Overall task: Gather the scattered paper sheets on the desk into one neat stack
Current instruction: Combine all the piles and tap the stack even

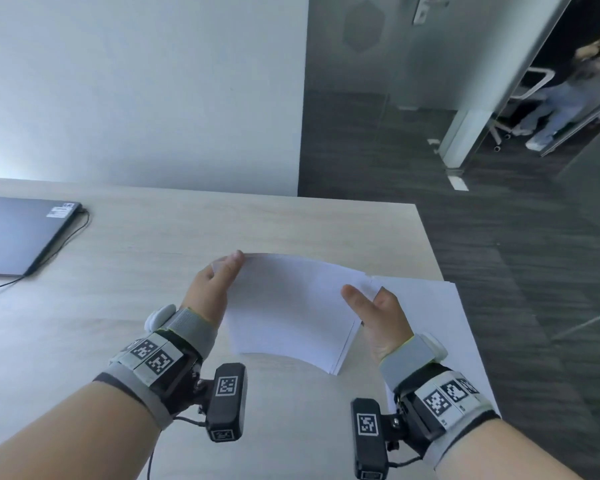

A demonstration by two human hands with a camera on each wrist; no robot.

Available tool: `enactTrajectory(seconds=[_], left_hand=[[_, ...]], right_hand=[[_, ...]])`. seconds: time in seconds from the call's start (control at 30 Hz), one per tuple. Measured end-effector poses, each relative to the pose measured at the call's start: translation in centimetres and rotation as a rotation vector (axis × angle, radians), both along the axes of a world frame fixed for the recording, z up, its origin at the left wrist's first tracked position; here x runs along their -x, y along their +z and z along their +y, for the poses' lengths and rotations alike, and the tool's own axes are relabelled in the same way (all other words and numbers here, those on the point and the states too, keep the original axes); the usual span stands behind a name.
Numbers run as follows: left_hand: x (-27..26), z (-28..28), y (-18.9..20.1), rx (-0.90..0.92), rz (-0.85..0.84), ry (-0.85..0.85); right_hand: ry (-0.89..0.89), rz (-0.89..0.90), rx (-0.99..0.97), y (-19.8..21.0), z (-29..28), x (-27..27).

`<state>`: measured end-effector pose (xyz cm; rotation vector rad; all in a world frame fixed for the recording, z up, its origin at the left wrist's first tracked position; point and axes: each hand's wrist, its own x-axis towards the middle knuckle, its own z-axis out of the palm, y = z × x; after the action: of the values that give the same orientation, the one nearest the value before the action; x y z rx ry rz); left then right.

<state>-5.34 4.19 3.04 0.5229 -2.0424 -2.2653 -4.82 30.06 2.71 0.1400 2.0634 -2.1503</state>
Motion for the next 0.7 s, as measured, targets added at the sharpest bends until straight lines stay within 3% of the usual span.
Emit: enactTrajectory(seconds=[0.1,0.2,0.33,0.43,0.7], left_hand=[[0.1,0.2,1.4,-0.024,-0.003,0.084],[0.5,0.8,2.3,0.042,0.007,0.063],[0.8,0.7,2.1,0.061,-0.021,0.125],[0.4,0.6,1.7,0.119,0.061,0.05],[0.0,1.4,1.7,0.134,0.046,-0.105]], right_hand=[[-0.054,0.04,0.036,0.8,-0.6,0.8],[-0.098,0.041,0.024,1.2,-1.4,1.7],[-0.051,0.09,0.033,2.1,-1.7,2.1],[-0.042,0.086,0.043,2.3,-1.3,2.3],[-0.006,0.085,0.028,2.0,-1.7,2.8]])
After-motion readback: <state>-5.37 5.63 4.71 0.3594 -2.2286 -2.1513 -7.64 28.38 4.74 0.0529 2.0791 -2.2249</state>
